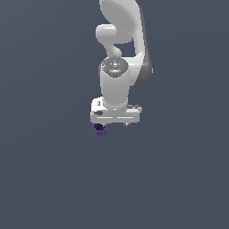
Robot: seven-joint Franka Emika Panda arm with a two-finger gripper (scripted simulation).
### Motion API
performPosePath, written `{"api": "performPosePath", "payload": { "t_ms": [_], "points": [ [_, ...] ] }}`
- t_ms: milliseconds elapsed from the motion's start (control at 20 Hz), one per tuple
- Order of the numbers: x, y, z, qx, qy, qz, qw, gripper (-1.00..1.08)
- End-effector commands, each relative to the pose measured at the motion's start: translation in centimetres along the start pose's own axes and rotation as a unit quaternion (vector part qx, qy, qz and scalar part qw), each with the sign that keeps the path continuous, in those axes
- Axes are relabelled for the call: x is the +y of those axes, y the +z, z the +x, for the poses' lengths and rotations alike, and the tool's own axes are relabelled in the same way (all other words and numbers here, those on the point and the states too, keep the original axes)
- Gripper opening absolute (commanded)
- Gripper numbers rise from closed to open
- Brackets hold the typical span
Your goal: Pick up the object and move it to a goal position.
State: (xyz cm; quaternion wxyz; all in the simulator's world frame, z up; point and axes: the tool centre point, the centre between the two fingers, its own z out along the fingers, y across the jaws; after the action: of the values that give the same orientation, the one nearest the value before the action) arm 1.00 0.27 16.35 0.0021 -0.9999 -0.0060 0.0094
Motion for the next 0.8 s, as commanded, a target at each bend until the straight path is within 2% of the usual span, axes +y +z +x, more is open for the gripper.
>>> {"api": "performPosePath", "payload": {
  "t_ms": [0,300,750],
  "points": [
    [0.0,0.0,0.0,0.000,0.000,0.000,1.0000,0.28],
    [1.6,-1.1,0.4,0.009,0.009,-0.002,0.9999,0.28],
    [1.8,-0.7,0.3,0.009,0.031,-0.001,0.9995,0.28]
  ]
}}
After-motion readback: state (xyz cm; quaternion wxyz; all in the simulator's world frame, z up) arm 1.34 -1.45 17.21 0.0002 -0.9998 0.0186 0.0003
